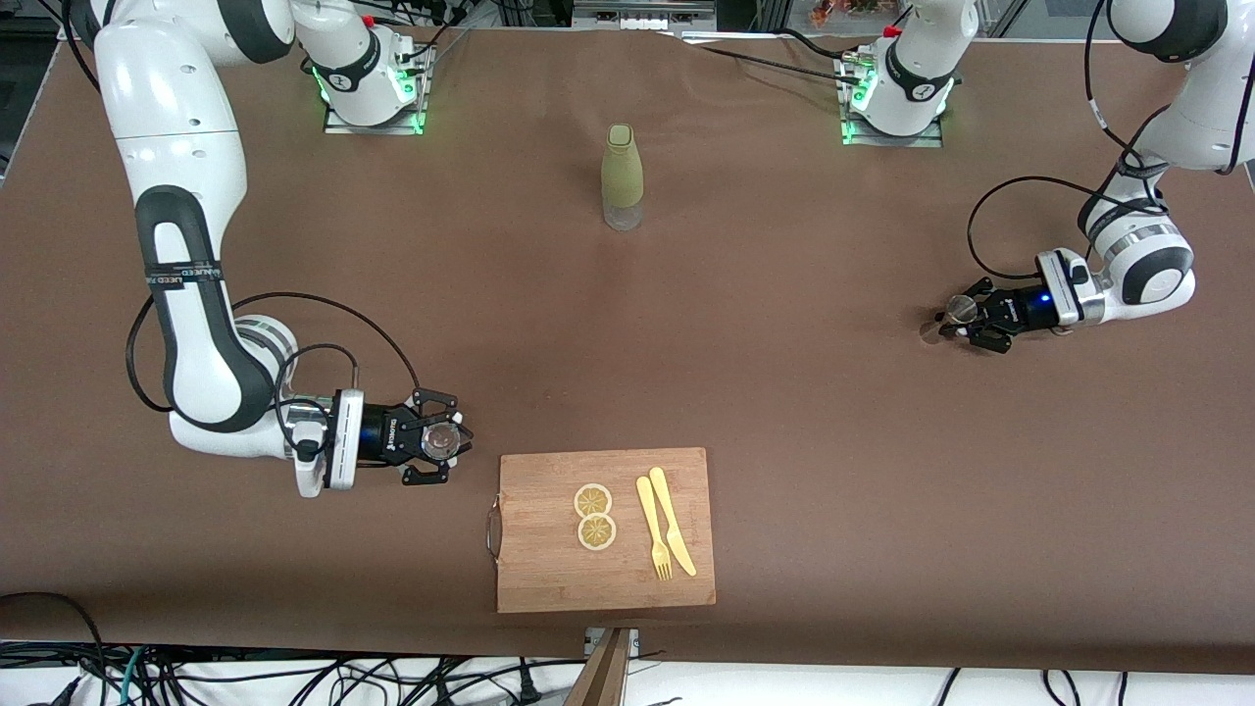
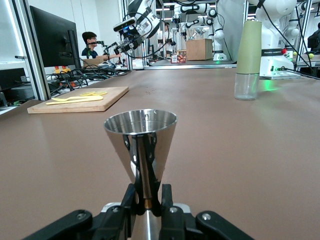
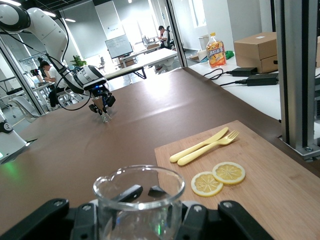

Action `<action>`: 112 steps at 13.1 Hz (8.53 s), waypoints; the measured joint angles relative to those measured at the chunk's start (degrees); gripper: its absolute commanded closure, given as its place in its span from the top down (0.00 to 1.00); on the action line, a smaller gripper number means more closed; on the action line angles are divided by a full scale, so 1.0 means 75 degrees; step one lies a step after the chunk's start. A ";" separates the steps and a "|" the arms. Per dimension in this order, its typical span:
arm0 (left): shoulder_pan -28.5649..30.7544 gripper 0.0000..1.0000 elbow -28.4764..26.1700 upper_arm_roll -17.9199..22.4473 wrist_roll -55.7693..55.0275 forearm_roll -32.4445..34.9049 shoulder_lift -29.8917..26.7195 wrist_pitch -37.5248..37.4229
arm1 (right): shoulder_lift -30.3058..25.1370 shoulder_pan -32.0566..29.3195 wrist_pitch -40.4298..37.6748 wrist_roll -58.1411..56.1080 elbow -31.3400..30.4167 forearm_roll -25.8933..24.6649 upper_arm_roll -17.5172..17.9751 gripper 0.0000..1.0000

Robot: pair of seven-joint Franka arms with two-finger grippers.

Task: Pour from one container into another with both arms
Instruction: 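Lift the clear glass with the right gripper toward the cutting board, then carry the glass and jigger together with both grippers to the table center, then tilt the glass with the right gripper to pour into the jigger, then upright the glass and carry it back while the left gripper returns the jigger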

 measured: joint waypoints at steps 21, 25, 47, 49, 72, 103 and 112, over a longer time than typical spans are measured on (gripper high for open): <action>-0.1205 0.00 0.0005 -0.1664 -0.1204 -0.1737 -0.0748 0.1392 | 0.0000 0.0039 -0.1410 0.0003 -0.0009 -0.0224 0.0155 0.09; -0.1792 0.00 -0.0151 -0.2536 -0.1267 -0.3630 -0.0645 0.2777 | 0.0000 0.0027 -0.1850 0.0000 -0.0016 -0.0494 0.0148 0.09; -0.5204 0.00 0.0539 -0.3449 -0.0401 -1.0594 -0.0381 0.6133 | -0.0273 0.2193 0.0282 0.1454 0.0376 -0.1442 0.0169 0.09; -0.5263 0.00 0.0656 -0.3447 -0.0349 -1.0720 -0.0295 0.6136 | -0.0272 0.2203 0.0373 0.1866 0.0437 -0.1679 0.0159 0.09; -0.5820 0.00 0.0863 -0.3338 -0.0153 -1.1174 -0.0183 0.6401 | -0.0716 0.2992 0.2138 0.3163 0.0383 -0.4407 0.0130 0.09; -0.4398 0.00 0.0813 -0.3758 -0.0070 -1.0944 -0.0323 0.6493 | -0.1104 0.2199 0.0588 0.3209 0.0155 -0.2879 -0.0007 0.08; -0.0739 0.00 -0.0220 -0.4364 -0.1176 -0.4879 -0.0832 0.4534 | -0.0674 -0.0818 -0.2962 0.0113 -0.0252 -0.2934 -0.0054 0.09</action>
